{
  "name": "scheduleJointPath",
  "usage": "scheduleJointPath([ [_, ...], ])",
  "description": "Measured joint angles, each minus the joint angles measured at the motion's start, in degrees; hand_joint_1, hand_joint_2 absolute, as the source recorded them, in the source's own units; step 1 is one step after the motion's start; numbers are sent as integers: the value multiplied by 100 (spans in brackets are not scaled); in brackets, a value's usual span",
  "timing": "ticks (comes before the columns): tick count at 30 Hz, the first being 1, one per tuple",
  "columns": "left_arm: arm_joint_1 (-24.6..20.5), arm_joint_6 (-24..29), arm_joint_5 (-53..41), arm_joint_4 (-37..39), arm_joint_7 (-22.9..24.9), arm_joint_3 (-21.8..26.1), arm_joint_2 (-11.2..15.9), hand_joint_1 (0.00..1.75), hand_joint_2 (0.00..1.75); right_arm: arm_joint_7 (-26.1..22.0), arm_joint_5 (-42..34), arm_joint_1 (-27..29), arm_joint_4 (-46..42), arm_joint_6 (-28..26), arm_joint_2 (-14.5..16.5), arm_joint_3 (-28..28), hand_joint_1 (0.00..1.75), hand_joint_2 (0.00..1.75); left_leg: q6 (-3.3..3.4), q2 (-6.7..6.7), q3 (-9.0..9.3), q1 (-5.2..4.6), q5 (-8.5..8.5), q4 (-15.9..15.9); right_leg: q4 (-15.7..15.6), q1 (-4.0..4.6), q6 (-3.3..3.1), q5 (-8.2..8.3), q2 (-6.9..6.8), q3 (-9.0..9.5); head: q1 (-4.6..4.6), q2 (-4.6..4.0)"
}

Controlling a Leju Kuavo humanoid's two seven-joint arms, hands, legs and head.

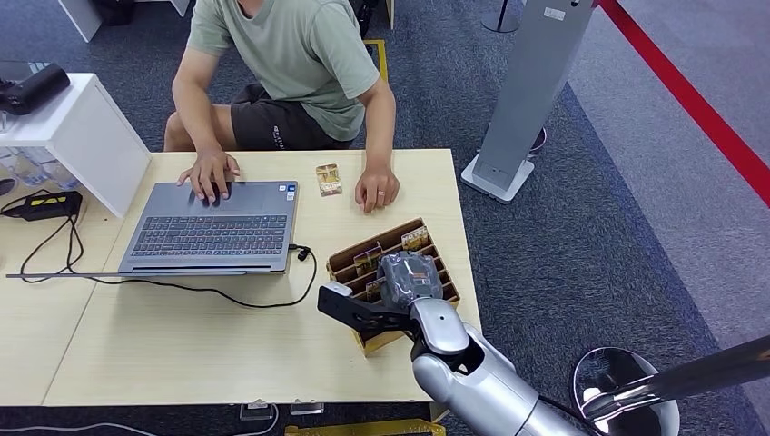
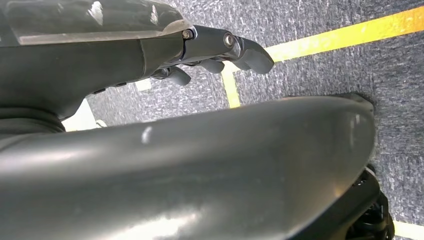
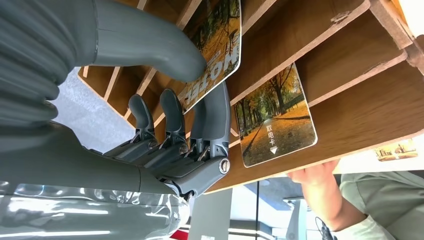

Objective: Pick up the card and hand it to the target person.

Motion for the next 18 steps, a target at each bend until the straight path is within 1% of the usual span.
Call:
scheduleJointPath([
  [5,1,6,41,0,0,-19,1,0,0,1,-59,1,-38,-62,-4,-3,127,175,0,0,-1,0,0,0,0,0,0,0,0,-1,-2,0],
  [9,1,5,60,0,-8,-19,0,0,0,7,-102,-73,-235,-115,-36,-2,127,175,0,0,-2,0,0,0,1,0,0,1,2,-1,-3,0],
  [18,1,5,65,0,-52,-21,1,0,0,6,-245,-762,-909,-197,-126,29,127,175,0,0,-1,0,1,1,1,0,0,2,2,-1,-4,0],
])
